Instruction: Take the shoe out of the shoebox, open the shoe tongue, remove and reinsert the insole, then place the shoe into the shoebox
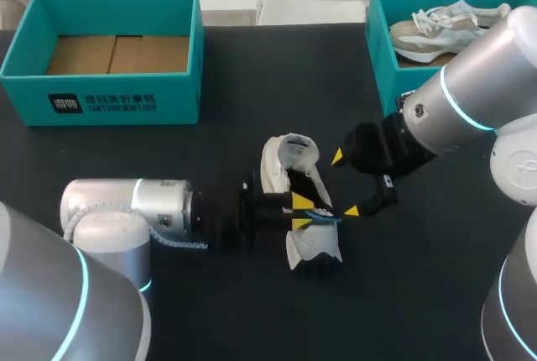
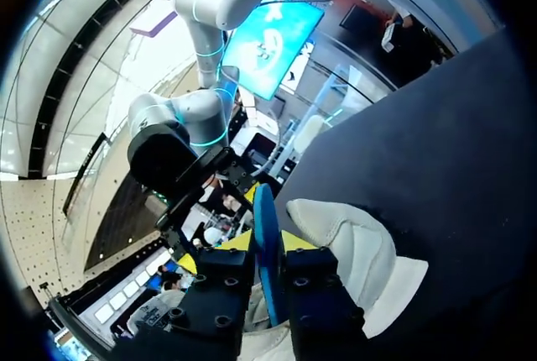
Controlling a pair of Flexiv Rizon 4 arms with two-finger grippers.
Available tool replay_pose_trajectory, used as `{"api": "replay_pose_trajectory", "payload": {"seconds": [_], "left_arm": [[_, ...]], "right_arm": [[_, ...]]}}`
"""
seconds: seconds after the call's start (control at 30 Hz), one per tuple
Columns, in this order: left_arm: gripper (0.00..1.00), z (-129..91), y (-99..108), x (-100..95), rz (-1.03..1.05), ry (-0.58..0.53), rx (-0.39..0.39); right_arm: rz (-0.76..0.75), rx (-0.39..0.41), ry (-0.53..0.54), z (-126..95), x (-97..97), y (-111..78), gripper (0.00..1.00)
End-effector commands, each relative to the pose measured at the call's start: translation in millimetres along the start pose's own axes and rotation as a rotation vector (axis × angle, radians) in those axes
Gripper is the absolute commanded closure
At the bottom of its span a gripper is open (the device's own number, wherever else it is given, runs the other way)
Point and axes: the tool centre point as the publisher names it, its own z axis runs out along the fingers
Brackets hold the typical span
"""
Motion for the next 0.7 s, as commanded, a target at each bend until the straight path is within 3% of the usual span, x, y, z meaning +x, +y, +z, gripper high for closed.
{"api": "replay_pose_trajectory", "payload": {"seconds": [0.03, 0.33, 0.57, 0.6, 0.63, 0.67, 0.7], "left_arm": [[1.00, 6, 7, 8.3, 0.003, 0.016, -0.006], [1.00, -10, 31, 0.2, 0.080, 0.037, -0.086], [1.00, -22, 36, 4.3, 0.061, 0.046, -0.115], [0.93, -21, 34, 5.0, 0.054, 0.044, -0.115], [0.64, -21, 32, 5.3, 0.051, 0.040, -0.111], [0.54, -20, 29, 4.9, 0.048, 0.037, -0.107], [0.53, -19, 27, 4.1, 0.045, 0.029, -0.099]], "right_arm": [[0.000, 0.002, -0.003, 1, 1.0, 0.7, 0.00], [0.000, 0.002, -0.003, 1, 1.0, 0.7, 0.00], [0.000, 0.002, -0.003, 1, 1.0, 0.7, 0.00], [0.000, 0.002, -0.003, 1, 1.0, 0.7, 0.00], [0.000, 0.002, -0.003, 1, 1.0, 0.7, 0.00], [0.000, 0.002, -0.003, 1, 1.0, 0.7, 0.00], [0.000, 0.002, -0.003, 1, 1.0, 0.7, 0.00]]}}
